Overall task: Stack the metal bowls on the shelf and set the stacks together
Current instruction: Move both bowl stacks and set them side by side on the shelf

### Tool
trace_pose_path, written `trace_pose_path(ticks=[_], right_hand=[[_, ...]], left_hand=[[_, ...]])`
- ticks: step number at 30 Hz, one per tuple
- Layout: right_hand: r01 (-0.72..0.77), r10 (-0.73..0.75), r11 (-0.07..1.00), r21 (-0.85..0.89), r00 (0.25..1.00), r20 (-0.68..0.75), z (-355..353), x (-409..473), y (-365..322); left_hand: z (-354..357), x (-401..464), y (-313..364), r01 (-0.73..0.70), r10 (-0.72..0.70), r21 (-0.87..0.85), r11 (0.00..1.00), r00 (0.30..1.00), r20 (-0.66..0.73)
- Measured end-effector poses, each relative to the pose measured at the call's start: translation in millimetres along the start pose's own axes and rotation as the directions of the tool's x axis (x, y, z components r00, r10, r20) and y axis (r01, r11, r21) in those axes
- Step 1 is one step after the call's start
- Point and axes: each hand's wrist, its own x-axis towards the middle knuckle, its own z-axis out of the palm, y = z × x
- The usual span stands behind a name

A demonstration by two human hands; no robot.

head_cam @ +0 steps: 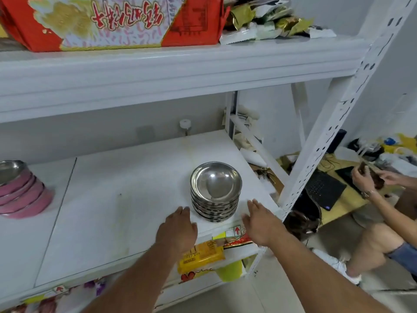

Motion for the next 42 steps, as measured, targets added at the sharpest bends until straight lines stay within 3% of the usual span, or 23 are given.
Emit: trace_pose_path(ticks=[3,5,7,10,12,20,26,35,42], right_hand=[[0.044,-0.030,0.968,0.247,0.998,-0.060,-11,21,1],[0.022,0.005,0.883,0.468,0.998,-0.056,-18,31,-2],[-0.024,0.035,0.740,0.672,0.999,-0.004,-21,38,-3],[-0.125,0.047,0.448,0.885,0.992,0.116,-20,47,-4],[-0.174,0.026,0.288,0.942,0.984,0.174,-23,50,-7],[-0.143,-0.021,0.296,0.945,0.987,0.156,-30,44,-21],[-0.139,-0.072,0.287,0.948,0.983,0.166,-28,40,-70],[-0.119,-0.145,0.338,0.933,0.974,0.177,17,29,-198],[-0.113,-0.132,0.318,0.941,0.978,0.162,69,5,-309]], left_hand=[[-3,7,1,0.099,-0.105,-0.179,0.979,0.994,-0.024],[-3,15,3,0.182,-0.212,-0.419,0.889,0.977,-0.025],[-5,21,5,0.239,-0.316,-0.701,0.672,0.948,0.020],[-8,15,19,0.241,-0.306,-0.962,0.129,0.932,0.192],[-10,8,30,0.216,-0.229,-0.976,0.010,0.951,0.208],[-19,-5,41,0.162,-0.250,-0.985,-0.052,0.953,0.170],[-41,-24,6,0.112,-0.327,-0.993,-0.032,0.938,0.117],[-81,-63,-110,0.010,-0.398,-1.000,-0.012,0.917,0.015],[-107,-81,-233,0.030,-0.426,-0.999,-0.032,0.904,0.041]])
